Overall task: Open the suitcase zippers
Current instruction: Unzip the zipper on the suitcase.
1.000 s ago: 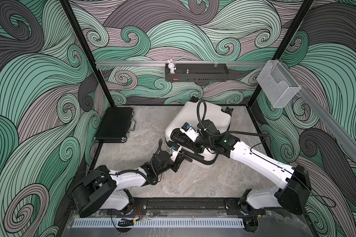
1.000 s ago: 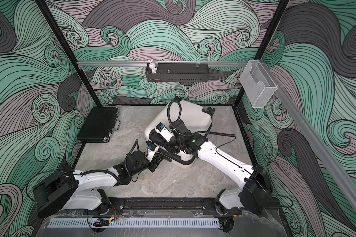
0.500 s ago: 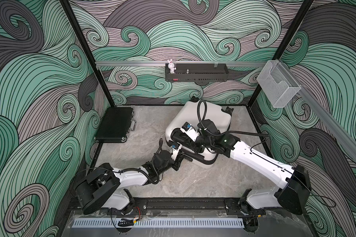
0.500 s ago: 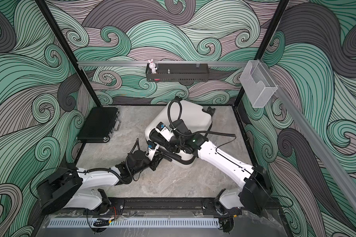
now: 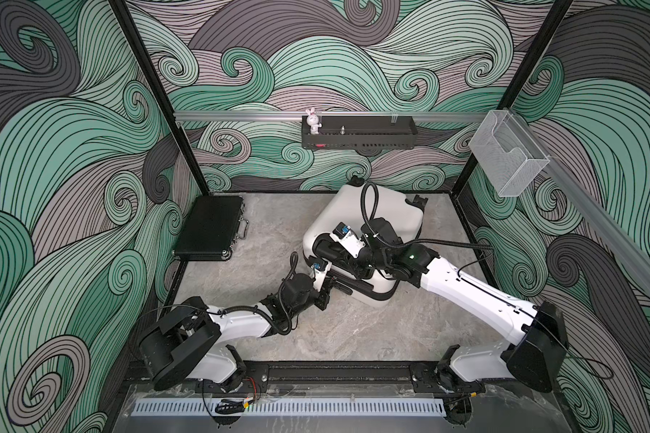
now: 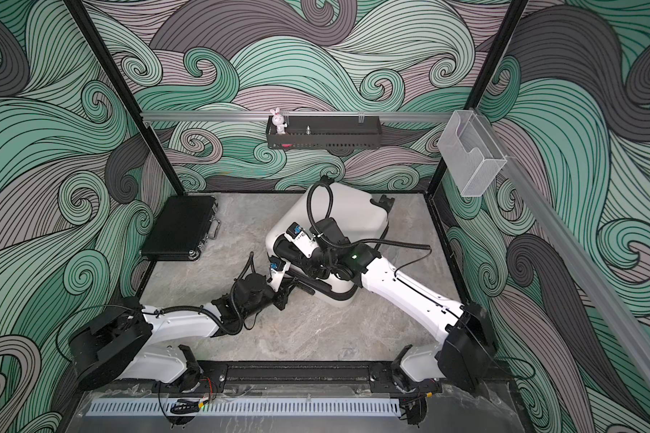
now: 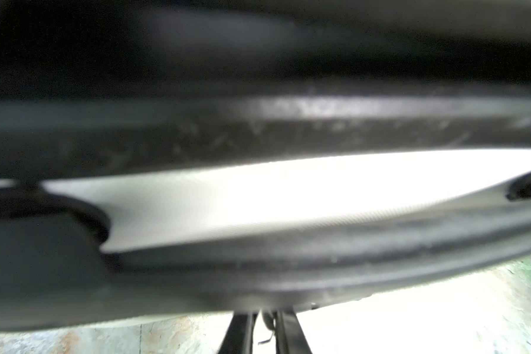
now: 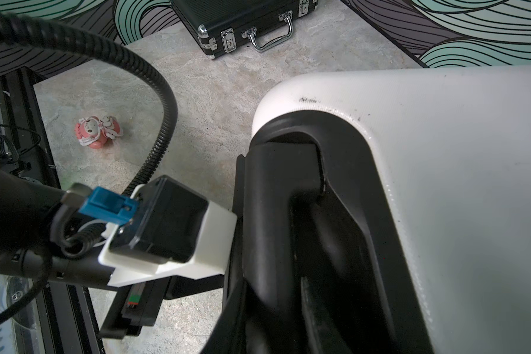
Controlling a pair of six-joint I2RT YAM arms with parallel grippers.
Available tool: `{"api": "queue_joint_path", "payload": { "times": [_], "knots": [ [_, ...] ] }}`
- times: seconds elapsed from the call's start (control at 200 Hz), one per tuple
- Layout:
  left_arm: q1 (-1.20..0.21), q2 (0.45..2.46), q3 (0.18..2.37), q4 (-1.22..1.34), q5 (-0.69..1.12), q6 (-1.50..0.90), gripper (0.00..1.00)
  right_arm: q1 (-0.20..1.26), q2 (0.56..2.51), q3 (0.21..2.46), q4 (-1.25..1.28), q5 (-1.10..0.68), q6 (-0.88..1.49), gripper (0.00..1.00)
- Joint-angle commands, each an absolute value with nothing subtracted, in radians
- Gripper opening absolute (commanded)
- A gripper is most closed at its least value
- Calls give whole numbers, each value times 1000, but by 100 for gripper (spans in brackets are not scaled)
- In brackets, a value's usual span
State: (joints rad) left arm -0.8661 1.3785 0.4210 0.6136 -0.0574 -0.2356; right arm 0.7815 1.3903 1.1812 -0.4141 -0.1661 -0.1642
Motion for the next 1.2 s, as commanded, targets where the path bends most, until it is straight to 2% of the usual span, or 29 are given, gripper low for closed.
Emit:
{"api": "queue_joint_path", "payload": {
  "times": [0.0,0.45,0.911,1.196],
  "knots": [
    [-877,1367,467,652,16,-233,12,786,1328,1224,-224,-189,-115,0],
    [-928,1357,482,733,256,-194,8,786,1408,1283,-225,-136,-79,0],
    [-1046,1380,570,770,255,-193,7,817,1598,1421,-152,-141,43,0],
    [-1072,1404,590,747,195,-195,8,846,1618,1422,-127,-160,68,0]
  ]
}}
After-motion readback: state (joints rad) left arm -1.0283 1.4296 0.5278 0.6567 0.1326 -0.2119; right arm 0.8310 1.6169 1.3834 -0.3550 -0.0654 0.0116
